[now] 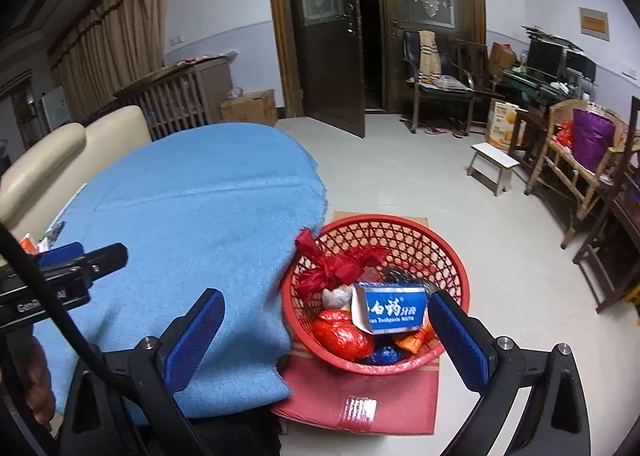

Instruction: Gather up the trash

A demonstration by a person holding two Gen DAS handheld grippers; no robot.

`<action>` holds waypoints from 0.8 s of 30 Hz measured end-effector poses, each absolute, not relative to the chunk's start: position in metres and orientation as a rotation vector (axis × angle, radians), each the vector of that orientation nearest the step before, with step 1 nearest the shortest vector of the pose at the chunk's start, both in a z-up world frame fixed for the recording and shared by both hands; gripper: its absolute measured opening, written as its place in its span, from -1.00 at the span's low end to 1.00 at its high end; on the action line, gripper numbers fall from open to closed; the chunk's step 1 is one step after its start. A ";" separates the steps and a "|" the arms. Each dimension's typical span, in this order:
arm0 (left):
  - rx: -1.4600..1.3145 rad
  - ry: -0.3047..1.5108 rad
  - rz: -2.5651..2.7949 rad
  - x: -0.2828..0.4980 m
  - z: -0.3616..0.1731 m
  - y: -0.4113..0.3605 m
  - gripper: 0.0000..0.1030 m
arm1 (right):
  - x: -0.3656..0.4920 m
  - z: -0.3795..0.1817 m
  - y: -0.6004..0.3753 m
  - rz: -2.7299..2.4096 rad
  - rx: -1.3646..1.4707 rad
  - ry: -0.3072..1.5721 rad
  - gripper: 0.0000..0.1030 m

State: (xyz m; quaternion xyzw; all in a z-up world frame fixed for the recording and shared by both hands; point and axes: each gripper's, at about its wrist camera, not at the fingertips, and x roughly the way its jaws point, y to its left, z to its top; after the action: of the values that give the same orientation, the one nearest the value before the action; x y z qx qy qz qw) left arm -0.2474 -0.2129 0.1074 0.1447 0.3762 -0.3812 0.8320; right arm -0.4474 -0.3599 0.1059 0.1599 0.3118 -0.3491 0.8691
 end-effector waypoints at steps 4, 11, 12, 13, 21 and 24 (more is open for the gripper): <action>0.305 0.798 -0.813 -0.249 0.108 -0.211 0.67 | -0.447 0.103 -0.359 -0.748 0.346 0.668 1.00; 0.309 0.798 -0.823 -0.251 0.108 -0.212 0.67 | -0.447 0.102 -0.358 -0.748 0.345 0.671 1.00; 0.310 0.799 -0.824 -0.252 0.108 -0.212 0.68 | -0.447 0.102 -0.358 -0.749 0.344 0.672 1.00; 0.313 0.799 -0.822 -0.252 0.108 -0.212 0.68 | -0.447 0.102 -0.358 -0.749 0.346 0.673 1.00; 0.321 0.794 -0.819 -0.253 0.110 -0.214 0.68 | -0.446 0.101 -0.358 -0.751 0.347 0.677 1.00; 0.326 0.791 -0.822 -0.255 0.110 -0.214 0.69 | -0.446 0.101 -0.358 -0.750 0.348 0.678 1.00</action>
State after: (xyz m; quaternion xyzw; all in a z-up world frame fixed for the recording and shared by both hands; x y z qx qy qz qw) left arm -0.2548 -0.2136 0.1105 0.1535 0.3727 -0.3875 0.8291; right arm -0.4462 -0.3582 0.1011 0.1657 0.3230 -0.3573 0.8605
